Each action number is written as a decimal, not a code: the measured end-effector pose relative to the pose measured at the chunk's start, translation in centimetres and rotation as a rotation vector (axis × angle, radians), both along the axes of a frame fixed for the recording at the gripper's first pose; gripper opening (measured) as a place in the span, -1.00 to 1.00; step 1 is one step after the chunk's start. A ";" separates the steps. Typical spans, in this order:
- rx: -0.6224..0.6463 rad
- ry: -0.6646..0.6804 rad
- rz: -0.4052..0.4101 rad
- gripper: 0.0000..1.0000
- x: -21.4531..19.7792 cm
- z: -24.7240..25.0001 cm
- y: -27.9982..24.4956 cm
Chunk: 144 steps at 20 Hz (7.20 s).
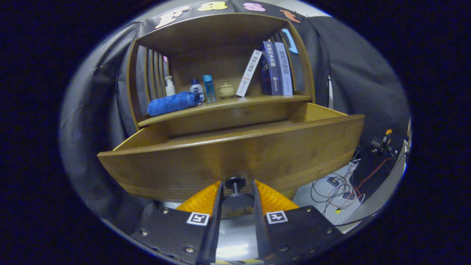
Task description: Pull open the drawer, take out the items inside it, and place them on the countertop above the cabinet.
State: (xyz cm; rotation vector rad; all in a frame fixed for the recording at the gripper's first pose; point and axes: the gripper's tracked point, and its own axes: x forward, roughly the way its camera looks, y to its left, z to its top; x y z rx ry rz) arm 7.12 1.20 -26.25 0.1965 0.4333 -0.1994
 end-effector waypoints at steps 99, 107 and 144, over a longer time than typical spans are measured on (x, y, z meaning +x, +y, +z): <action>-0.052 0.612 -0.172 -0.98 14.2 2.1 -6.1; -0.029 0.732 -0.212 -0.12 13.2 -0.2 -7.1; -0.092 0.605 -0.355 -0.32 11.1 5.7 -9.9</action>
